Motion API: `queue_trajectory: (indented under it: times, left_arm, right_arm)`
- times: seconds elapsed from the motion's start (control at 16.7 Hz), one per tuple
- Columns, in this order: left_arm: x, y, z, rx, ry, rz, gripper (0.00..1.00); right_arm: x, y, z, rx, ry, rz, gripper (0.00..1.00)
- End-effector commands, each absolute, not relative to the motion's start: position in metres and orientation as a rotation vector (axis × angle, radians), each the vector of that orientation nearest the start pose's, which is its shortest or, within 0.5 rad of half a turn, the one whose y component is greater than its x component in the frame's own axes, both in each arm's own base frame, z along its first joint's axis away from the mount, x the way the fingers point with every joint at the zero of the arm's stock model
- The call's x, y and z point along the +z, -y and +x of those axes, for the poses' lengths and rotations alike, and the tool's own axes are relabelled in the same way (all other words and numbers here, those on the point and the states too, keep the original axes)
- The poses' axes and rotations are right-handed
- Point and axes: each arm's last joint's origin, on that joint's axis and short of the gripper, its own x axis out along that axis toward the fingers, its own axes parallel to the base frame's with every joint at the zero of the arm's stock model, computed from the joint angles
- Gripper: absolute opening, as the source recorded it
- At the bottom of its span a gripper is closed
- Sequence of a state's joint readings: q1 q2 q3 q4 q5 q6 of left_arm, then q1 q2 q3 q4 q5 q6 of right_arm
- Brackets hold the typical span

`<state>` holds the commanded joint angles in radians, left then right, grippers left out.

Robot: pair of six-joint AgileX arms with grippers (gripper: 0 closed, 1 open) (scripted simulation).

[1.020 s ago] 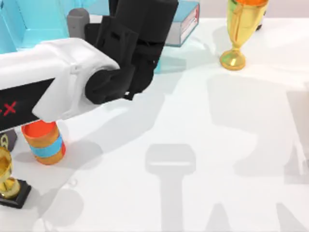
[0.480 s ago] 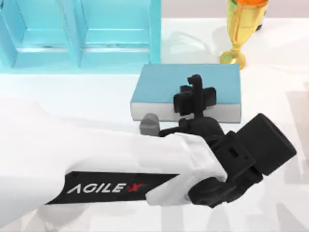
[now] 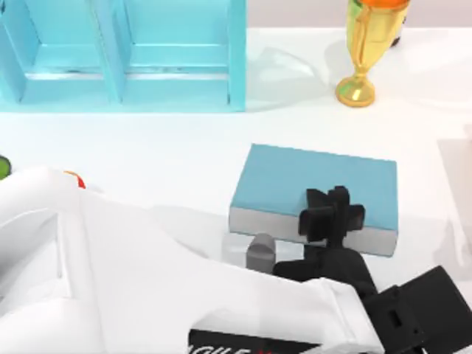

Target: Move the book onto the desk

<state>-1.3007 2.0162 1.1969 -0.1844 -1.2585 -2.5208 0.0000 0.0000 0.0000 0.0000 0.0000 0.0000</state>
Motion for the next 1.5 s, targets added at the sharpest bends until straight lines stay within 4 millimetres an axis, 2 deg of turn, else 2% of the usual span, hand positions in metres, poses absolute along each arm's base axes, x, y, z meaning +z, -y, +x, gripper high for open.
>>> queue_trajectory:
  times: [0.72,1.32,1.5]
  left_arm:
    - [0.135,0.369,0.131,0.293,-0.122,-1.543,0.00]
    - [0.105,0.368,0.133,0.299,-0.119,-1.538,0.00]
    - [0.103,0.368,0.132,0.298,-0.123,-1.538,0.00]
  right_arm:
    - [0.160,0.001,0.106,0.000,0.000,0.000,1.00]
    - [0.160,0.001,0.106,0.000,0.000,0.000,1.00]
    - [0.160,0.001,0.106,0.000,0.000,0.000,1.00]
